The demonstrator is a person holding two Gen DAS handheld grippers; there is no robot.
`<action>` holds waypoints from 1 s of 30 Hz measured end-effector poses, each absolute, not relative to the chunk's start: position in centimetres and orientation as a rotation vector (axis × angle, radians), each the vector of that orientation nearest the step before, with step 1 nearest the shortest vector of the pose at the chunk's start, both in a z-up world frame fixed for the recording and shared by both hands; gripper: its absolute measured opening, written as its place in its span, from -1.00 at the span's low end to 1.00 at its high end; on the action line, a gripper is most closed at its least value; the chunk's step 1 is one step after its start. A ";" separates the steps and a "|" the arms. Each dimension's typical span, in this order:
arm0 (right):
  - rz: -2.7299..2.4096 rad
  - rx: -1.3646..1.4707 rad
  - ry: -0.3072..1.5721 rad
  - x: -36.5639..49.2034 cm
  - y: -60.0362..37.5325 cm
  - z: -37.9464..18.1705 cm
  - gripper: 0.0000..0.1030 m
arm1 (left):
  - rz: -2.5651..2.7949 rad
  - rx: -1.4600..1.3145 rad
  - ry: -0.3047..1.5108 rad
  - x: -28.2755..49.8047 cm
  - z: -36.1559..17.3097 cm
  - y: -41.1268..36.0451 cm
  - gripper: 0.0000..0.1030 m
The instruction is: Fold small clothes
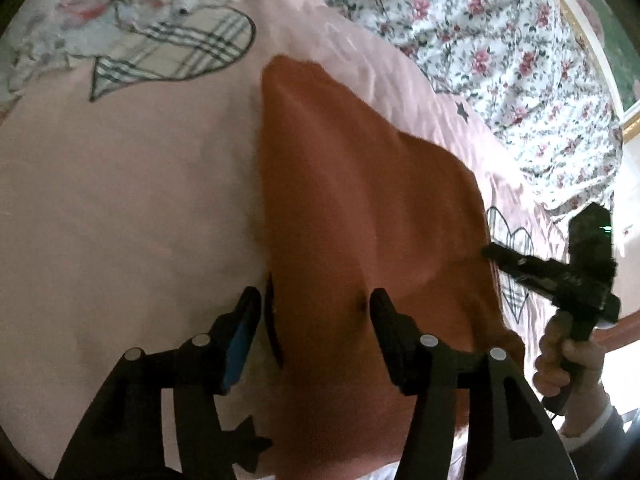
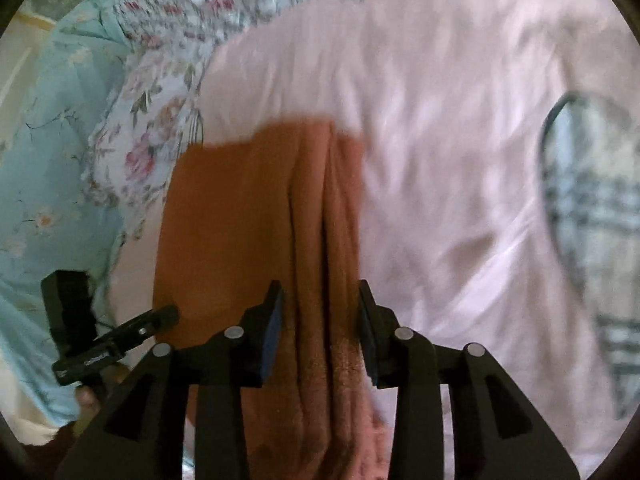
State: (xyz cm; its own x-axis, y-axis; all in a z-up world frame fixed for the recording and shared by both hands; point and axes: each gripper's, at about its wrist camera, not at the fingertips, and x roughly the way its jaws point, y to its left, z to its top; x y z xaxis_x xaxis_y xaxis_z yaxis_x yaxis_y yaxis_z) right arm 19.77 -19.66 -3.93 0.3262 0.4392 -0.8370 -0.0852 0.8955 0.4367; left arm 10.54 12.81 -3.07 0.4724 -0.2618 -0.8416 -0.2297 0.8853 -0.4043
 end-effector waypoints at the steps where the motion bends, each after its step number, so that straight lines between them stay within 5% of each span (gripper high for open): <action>1: 0.343 0.332 1.164 19.9 -19.7 -3.3 -0.29 | -0.015 -0.510 1.084 10.4 -2.8 13.0 0.11; 10: 0.346 0.308 1.231 22.7 -16.9 -5.8 -0.37 | 0.022 -0.484 1.085 10.5 -2.3 13.3 0.11; 12: 0.340 0.333 1.239 22.9 -17.2 -6.0 -0.75 | 0.024 -0.490 1.094 10.5 -2.5 13.4 0.11; 20: 0.433 0.356 1.025 21.8 -17.6 -0.9 -0.81 | 0.037 -0.492 1.103 10.7 -2.7 13.1 0.11; 26: 0.332 0.376 1.212 23.6 -19.0 -7.1 -0.80 | 0.069 -0.428 1.147 11.0 -3.7 12.3 0.14; 30: 0.320 0.392 1.205 22.7 -19.5 -6.1 -0.68 | 0.060 -0.399 1.157 10.3 -3.4 11.8 0.11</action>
State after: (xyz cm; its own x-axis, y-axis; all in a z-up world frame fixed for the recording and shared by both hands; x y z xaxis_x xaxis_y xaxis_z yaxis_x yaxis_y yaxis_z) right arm 22.67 -19.53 -6.06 0.3270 0.4410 -0.8358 -0.0317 0.8891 0.4567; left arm 10.27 11.81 -3.43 0.4083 -0.1573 -0.8992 -0.2495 0.9283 -0.2757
